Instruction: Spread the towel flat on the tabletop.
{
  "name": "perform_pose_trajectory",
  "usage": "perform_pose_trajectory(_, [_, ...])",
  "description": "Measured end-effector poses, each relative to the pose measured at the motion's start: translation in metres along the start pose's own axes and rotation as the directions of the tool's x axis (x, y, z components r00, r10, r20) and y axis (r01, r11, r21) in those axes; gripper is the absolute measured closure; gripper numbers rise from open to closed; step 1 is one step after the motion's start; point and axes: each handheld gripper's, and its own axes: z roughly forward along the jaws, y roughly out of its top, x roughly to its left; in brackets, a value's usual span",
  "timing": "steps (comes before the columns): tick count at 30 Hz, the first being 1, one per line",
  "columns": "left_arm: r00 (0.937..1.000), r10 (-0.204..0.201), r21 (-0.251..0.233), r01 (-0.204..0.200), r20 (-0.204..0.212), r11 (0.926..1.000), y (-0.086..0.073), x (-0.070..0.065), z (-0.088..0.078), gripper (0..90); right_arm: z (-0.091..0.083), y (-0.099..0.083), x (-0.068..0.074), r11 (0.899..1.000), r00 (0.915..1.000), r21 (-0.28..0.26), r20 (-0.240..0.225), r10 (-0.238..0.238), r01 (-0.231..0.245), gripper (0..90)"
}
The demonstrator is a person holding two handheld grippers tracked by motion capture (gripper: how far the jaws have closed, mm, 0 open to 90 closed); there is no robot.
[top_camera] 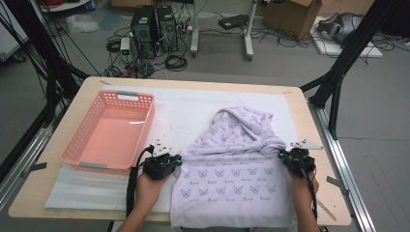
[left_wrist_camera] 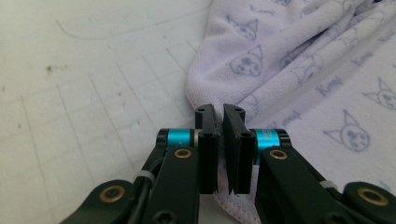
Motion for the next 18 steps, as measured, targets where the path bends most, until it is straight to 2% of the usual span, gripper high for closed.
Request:
perform_pose_trajectory(3, [0.9998,-0.014,-0.001,0.014,-0.016,0.9999,0.004,0.002,0.005,84.2,0.005,0.002,0.0,0.999,0.9994,-0.01,0.01,0.033,-0.033,85.6])
perform_pose_trajectory(5, [0.9998,-0.022,-0.007,0.022,-0.003,0.9997,0.002,0.003,0.004,80.9,0.003,0.002,0.001,0.999,0.9991,-0.017,-0.002,0.043,-0.043,75.9])
perform_pose_trajectory(7, [0.9983,-0.05,-0.004,0.05,0.031,0.9988,-0.003,0.004,-0.001,65.1,-0.005,-0.002,0.0,0.998,0.9987,-0.041,-0.033,0.04,-0.041,68.4])
perform_pose_trajectory(8, [0.9971,-0.063,-0.009,0.063,0.043,0.9979,-0.006,0.004,-0.004,57.8,-0.011,-0.005,-0.002,0.998,0.9964,-0.037,-0.071,0.047,-0.05,65.0])
perform_pose_trajectory(10, [0.9929,-0.094,-0.003,0.095,0.072,0.9955,-0.013,0.006,-0.01,49.1,-0.02,-0.01,-0.004,0.998,0.9938,-0.034,-0.1,0.049,-0.053,62.1])
perform_pose_trajectory(12, [0.9862,-0.123,-0.011,0.125,0.11,0.9921,-0.021,0.006,-0.019,47.4,-0.032,-0.017,-0.007,0.999,0.9885,-0.025,-0.145,0.043,-0.047,59.6])
perform_pose_trajectory(14, [0.9847,-0.122,-0.01,0.124,0.124,0.9922,-0.027,0.004,-0.027,47.4,-0.043,-0.025,-0.007,0.999,0.9848,-0.033,-0.171,0.026,-0.032,58.8])
perform_pose_trajectory(18, [0.9808,-0.119,-0.013,0.123,0.154,0.9924,-0.035,-0.001,-0.041,48.7,-0.059,-0.039,-0.005,1.0,0.9698,-0.029,-0.244,-0.004,-0.003,58.1])
